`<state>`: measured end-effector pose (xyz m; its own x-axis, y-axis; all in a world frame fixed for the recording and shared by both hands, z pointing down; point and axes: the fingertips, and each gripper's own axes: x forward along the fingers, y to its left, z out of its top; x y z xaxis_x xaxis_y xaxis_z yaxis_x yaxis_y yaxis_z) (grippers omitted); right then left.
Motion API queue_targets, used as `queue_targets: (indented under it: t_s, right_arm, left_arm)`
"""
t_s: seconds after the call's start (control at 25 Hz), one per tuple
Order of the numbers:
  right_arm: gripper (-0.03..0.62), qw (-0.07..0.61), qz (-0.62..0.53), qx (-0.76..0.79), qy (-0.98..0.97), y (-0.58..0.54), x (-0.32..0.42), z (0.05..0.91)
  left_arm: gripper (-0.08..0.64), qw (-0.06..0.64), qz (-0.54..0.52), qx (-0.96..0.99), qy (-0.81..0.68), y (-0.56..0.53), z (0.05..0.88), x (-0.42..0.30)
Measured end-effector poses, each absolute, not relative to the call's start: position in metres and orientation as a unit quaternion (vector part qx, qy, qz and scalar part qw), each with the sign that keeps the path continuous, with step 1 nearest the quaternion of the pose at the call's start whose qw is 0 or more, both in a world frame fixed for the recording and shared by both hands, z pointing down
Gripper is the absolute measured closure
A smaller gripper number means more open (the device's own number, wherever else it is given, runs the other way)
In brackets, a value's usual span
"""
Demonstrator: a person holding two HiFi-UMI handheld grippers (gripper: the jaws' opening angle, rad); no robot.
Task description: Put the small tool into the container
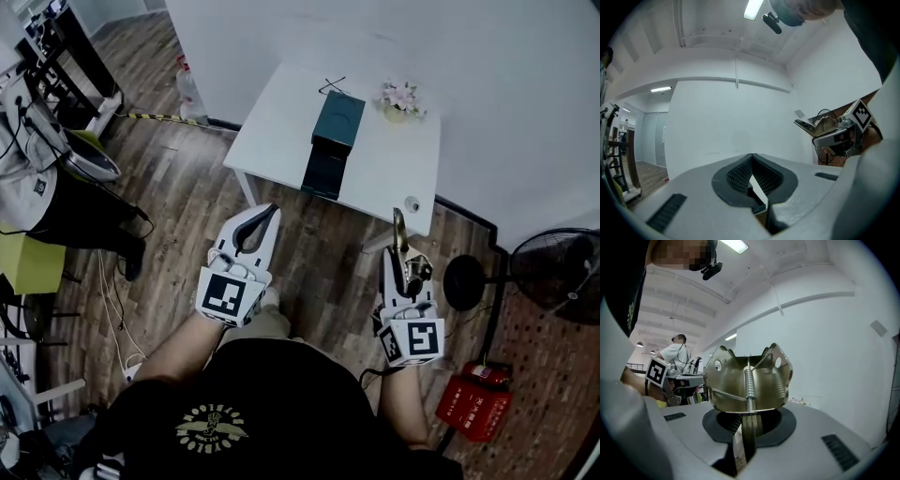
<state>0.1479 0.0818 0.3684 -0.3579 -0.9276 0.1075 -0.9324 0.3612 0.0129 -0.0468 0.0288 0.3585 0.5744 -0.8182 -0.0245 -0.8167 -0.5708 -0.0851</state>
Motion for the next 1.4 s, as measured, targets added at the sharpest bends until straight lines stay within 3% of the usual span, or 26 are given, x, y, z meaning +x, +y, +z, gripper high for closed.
queue_targets:
  t_s: [1.0,1.4]
  right_arm:
    - [0.537,0.034,0.039,0.598,-0.800,-0.036,0.095,0.358]
    - [0.537,0.047,0.055,0.598,-0.798,-0.043,0.091,0.377]
  left_arm:
    - [0.554,0.040,0.012,-0.922,0.386,-0.110,0.353,-0.076]
    - [0.554,0.003,-0.018,-0.919,0.394,-0.128,0.379,-0.084]
